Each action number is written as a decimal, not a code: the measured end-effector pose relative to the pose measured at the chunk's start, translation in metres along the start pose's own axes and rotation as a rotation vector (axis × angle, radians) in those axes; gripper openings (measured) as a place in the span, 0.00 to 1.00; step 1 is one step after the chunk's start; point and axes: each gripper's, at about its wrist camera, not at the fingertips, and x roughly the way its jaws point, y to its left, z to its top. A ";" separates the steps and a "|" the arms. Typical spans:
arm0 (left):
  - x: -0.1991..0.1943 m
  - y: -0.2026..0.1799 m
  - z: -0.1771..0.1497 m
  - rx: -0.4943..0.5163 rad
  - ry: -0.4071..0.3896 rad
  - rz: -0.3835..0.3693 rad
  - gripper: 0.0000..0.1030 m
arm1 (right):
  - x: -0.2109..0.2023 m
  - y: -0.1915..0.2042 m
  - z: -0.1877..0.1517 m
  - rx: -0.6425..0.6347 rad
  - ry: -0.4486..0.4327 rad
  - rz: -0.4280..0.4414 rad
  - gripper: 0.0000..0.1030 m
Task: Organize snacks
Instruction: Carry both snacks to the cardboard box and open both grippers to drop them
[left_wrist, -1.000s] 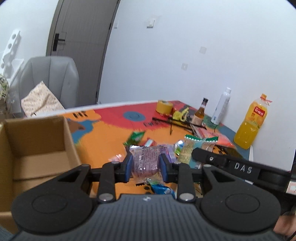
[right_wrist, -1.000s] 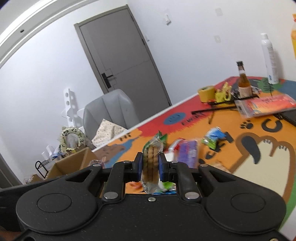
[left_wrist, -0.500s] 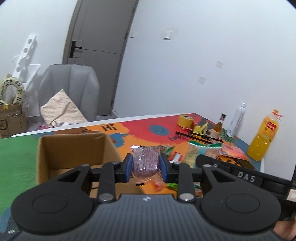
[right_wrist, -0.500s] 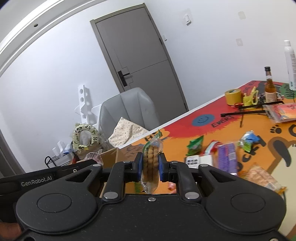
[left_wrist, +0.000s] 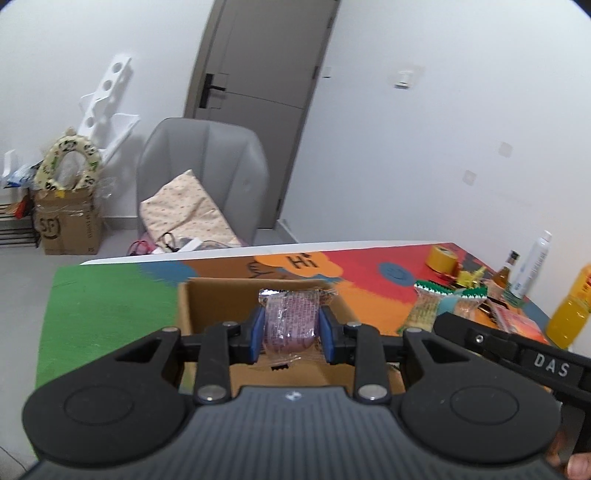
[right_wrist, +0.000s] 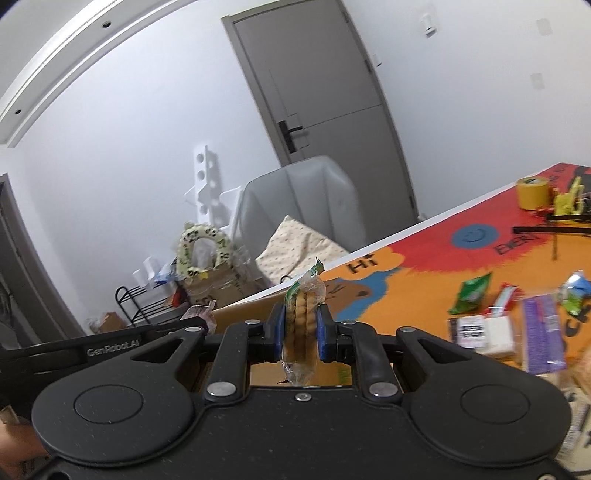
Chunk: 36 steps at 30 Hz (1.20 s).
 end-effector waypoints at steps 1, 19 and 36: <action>0.001 0.005 0.001 -0.003 0.000 0.009 0.29 | 0.004 0.003 0.000 -0.001 0.006 0.008 0.16; -0.016 0.037 0.013 -0.077 -0.026 0.064 0.74 | 0.048 0.036 0.013 -0.011 0.085 0.055 0.26; -0.026 0.025 0.018 -0.071 0.024 0.070 0.96 | -0.005 0.010 0.036 0.049 0.029 -0.056 0.59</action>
